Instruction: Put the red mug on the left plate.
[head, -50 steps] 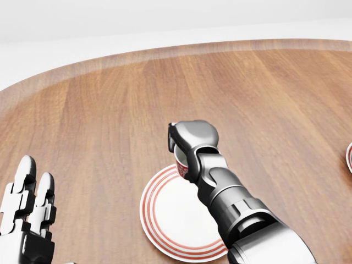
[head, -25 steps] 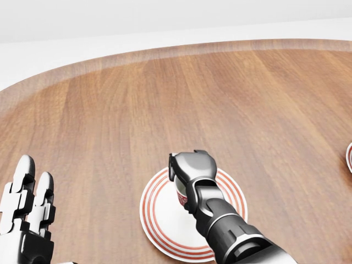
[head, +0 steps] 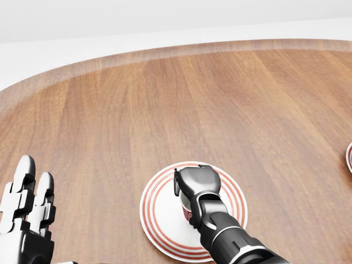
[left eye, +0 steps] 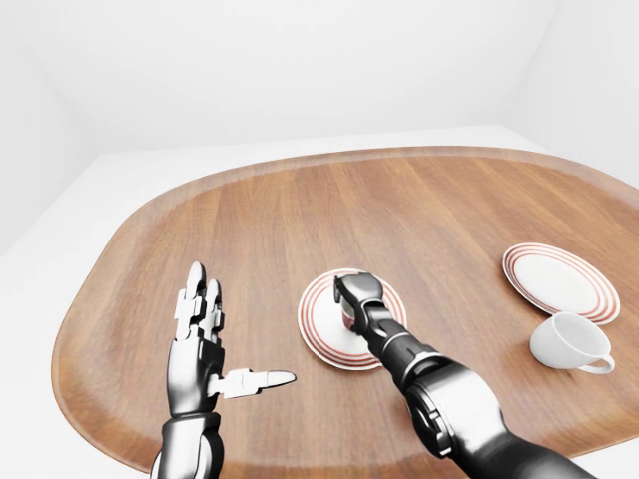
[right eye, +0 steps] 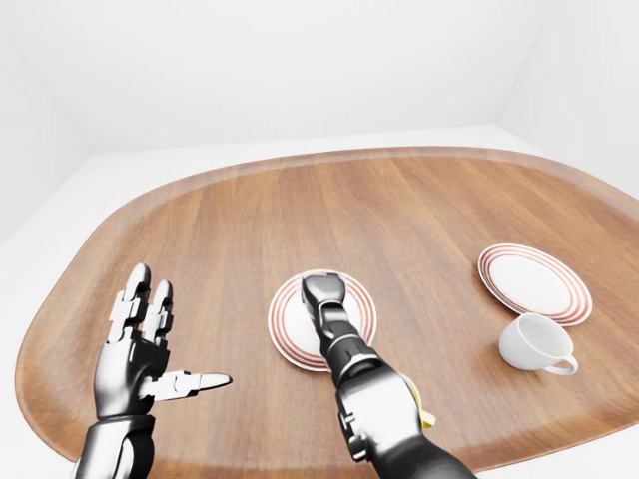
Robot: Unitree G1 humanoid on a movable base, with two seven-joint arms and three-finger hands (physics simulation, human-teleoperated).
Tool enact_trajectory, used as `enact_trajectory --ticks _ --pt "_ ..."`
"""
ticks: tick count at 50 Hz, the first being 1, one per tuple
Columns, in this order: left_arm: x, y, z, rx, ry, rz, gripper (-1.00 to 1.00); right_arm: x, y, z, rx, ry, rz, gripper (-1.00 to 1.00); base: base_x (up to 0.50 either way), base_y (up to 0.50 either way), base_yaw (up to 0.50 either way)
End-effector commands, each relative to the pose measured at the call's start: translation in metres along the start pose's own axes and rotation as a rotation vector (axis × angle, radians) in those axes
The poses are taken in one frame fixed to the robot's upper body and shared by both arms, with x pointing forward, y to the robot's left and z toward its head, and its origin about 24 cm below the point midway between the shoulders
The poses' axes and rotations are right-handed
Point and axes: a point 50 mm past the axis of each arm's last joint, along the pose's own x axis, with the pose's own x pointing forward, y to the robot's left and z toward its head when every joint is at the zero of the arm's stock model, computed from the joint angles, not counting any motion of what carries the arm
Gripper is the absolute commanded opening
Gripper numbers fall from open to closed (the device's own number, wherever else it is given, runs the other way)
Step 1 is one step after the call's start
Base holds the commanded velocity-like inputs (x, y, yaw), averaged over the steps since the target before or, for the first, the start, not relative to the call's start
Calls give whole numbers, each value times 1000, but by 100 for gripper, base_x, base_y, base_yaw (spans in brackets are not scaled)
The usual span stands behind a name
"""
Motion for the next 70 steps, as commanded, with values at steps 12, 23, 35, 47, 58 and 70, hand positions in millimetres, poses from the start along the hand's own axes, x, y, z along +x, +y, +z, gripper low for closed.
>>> enact_trajectory --ticks 12,23,35,47,58,70 --pt "1 1 0 -3 -1 0 100 -4 6 -8 145 71 -87 -100 0 0 0" --pt "1 1 0 -5 -6 -1 100 -3 2 -7 159 75 -112 -100 0 0 0" --pt "2 1 1 -4 -7 -4 100 -4 7 -6 147 64 -44 100 0 0 0" --pt "1 0 0 -2 -3 -6 100 -4 8 -6 141 61 -29 100 0 0 0" --pt "1 0 -1 -1 0 -7 100 -4 8 -6 139 59 -25 100 0 0 0" --pt "0 0 0 -3 2 -7 100 -2 4 -3 178 60 -2 100 0 0 0"
